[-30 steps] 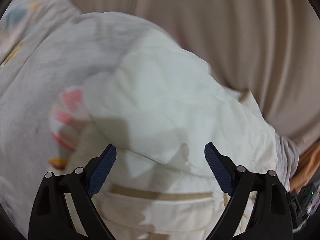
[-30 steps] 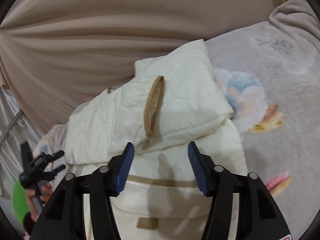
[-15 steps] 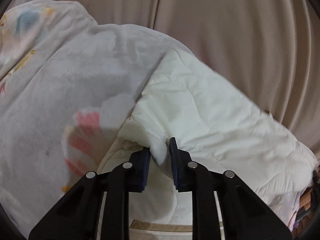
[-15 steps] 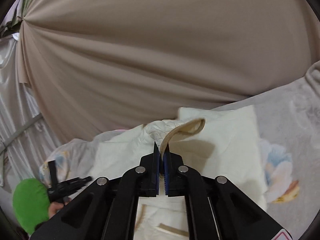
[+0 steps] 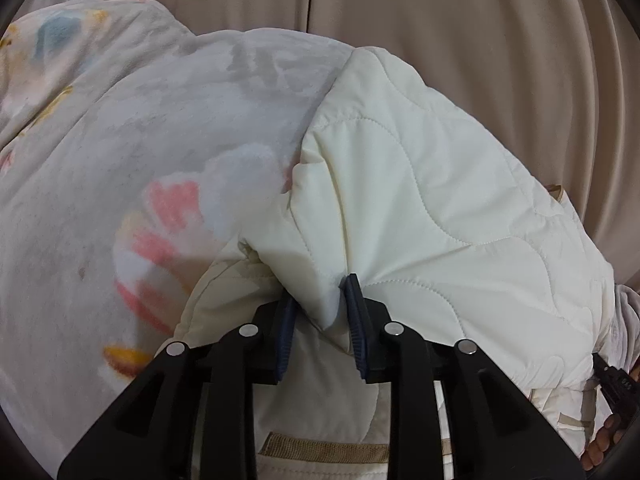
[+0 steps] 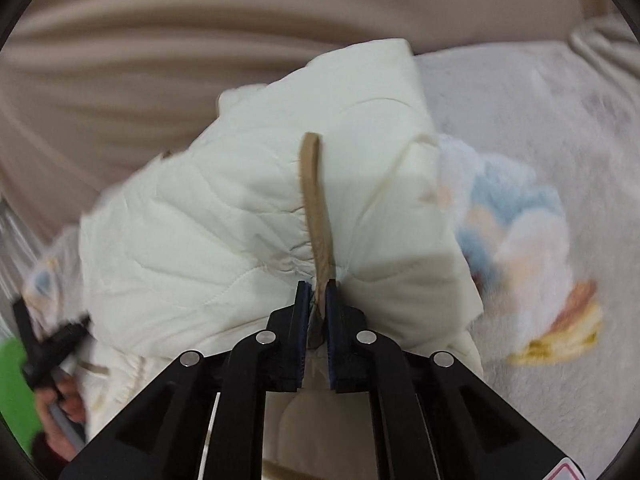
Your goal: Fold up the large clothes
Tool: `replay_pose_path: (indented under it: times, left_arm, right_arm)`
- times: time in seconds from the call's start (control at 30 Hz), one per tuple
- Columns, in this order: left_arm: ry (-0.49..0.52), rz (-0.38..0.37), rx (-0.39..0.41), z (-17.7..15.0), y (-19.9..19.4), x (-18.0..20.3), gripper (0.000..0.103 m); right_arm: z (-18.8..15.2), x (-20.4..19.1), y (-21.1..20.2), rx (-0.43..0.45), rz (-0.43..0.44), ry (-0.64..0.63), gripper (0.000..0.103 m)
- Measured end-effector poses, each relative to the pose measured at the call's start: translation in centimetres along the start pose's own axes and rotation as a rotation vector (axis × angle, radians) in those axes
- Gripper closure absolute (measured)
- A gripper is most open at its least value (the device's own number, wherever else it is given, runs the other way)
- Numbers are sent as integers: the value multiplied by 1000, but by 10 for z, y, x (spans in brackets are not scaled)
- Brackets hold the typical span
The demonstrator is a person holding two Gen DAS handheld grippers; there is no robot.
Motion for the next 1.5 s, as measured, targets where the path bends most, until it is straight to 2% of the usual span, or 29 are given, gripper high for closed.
replay_pose_path:
  times: [0.03, 0.1, 0.13, 0.17, 0.2, 0.3, 0.43, 0.6, 0.8, 0.9, 0.97, 1.07, 1.13, 1.2, 1.27, 1.33, 1.4, 1.43, 1.5]
  left_arm:
    - [-10, -2, 2, -1, -2, -2, 76]
    - [-34, -1, 9, 0, -5, -5, 76]
    - [-46, -2, 10, 0, -5, -7, 76]
    - [-58, -4, 13, 0, -5, -8, 76]
    - [-63, -3, 14, 0, -6, -8, 76]
    - [-64, 1, 18, 0, -7, -8, 76]
    - [-88, -16, 16, 0, -8, -10, 76]
    - [-115, -34, 18, 2, -6, -12, 75]
    - [-126, -35, 15, 3, -5, -12, 75]
    - [-122, -31, 14, 4, -4, -11, 73]
    - [-117, -27, 12, 4, -3, -10, 72]
    - [-118, -23, 10, 4, -3, -11, 72]
    - [-119, -17, 12, 5, -3, -11, 72]
    - [-108, -10, 14, 5, -3, -10, 73]
    - [-106, -12, 13, 5, -2, -9, 73]
    - [-111, -20, 11, 5, -2, -10, 72]
    - [-119, -29, 7, 5, -2, -11, 72]
    - [-127, -36, 5, 5, -2, -12, 72]
    - [-135, -44, 4, 6, -2, -12, 72]
  right_arm:
    - [5, 0, -9, 31, -16, 8, 93]
    - [17, -8, -24, 96, -63, -14, 91]
    - [24, -18, -34, 138, -104, -51, 84]
    - [29, -28, -38, 162, -115, -80, 84]
    - [34, -51, -43, 174, -88, -122, 84]
    - [35, -117, -31, 108, 48, -229, 84]
    - [15, -203, 15, -3, 203, -368, 84]
    - [-23, -264, 78, -133, 239, -434, 88]
    - [-41, -329, 144, -159, 237, -517, 88]
    - [-43, -339, 183, -177, 179, -531, 96]
    - [-39, -336, 202, -190, 168, -495, 100]
    - [-23, -331, 197, -143, 166, -400, 97]
    - [-18, -341, 182, -117, 250, -362, 91]
    - [-24, -353, 179, -146, 293, -377, 91]
    - [-34, -362, 189, -169, 254, -444, 91]
    - [-38, -362, 203, -171, 185, -512, 97]
    - [-25, -356, 201, -131, 163, -466, 97]
    - [-14, -348, 194, -86, 126, -443, 93]
    - [7, -326, 166, -24, 109, -409, 89]
Point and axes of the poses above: each gripper's, at about its wrist camera, not at the fingertips, and y roughly the way its jaws point, x to its right, z to its top, the point moved 7 cm from there along y, roughly the way its jaws point, and after that the axes turned 8 degrees about x, right-handed, at the moved point
